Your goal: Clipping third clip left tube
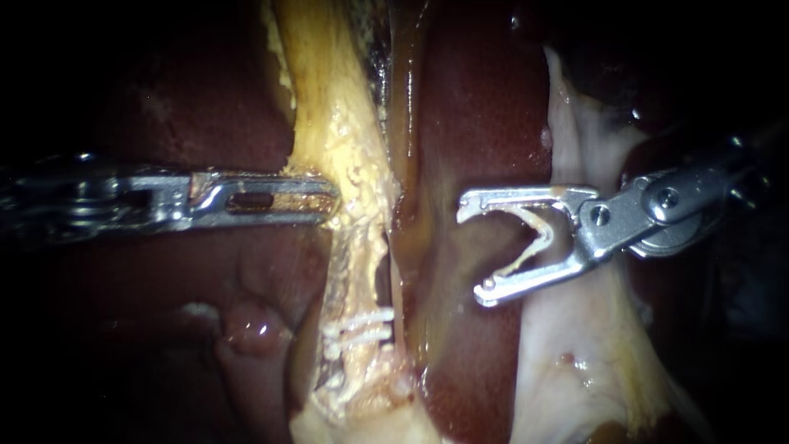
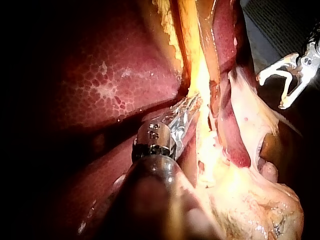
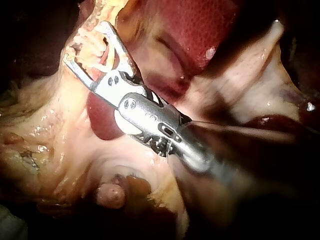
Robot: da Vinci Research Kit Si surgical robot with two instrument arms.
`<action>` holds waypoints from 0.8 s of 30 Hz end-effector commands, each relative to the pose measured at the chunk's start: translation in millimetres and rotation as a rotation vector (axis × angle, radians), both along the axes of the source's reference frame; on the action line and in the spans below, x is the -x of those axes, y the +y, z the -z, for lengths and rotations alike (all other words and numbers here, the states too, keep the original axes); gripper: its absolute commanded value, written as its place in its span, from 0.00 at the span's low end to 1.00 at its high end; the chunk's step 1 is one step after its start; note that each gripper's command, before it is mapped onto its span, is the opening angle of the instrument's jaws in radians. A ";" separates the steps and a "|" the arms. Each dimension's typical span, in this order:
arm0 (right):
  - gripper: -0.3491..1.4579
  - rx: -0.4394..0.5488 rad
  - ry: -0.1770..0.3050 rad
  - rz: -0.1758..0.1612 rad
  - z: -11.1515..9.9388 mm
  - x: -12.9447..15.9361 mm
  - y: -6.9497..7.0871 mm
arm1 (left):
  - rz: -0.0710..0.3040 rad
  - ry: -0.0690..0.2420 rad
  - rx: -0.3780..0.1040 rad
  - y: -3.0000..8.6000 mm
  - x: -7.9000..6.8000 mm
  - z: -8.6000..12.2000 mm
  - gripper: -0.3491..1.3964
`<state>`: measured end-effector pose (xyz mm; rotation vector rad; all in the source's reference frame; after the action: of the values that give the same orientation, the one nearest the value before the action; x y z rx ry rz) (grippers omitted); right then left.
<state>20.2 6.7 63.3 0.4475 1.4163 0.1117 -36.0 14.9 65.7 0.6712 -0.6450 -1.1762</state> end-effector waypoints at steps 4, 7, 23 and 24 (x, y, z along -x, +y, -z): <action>0.52 -0.020 -0.002 0.004 -0.3 -0.1 -0.6 | -0.002 -0.001 -0.001 0.0 -0.4 0.3 0.00; 0.52 -0.081 -0.008 0.018 -1.0 -0.7 -1.3 | -0.008 -0.007 -0.008 0.6 -1.1 0.9 0.00; 0.51 -0.412 -0.164 0.192 -7.8 -8.8 -4.7 | 0.099 -0.026 0.041 6.7 -7.0 9.1 0.00; 0.51 -0.417 -0.165 0.194 -8.1 -9.1 -4.5 | 0.100 -0.025 0.041 6.6 -7.0 9.3 0.00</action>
<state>29.7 2.4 71.7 0.9047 1.1753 0.2920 -28.9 21.5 56.4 0.6273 -0.7288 -1.2445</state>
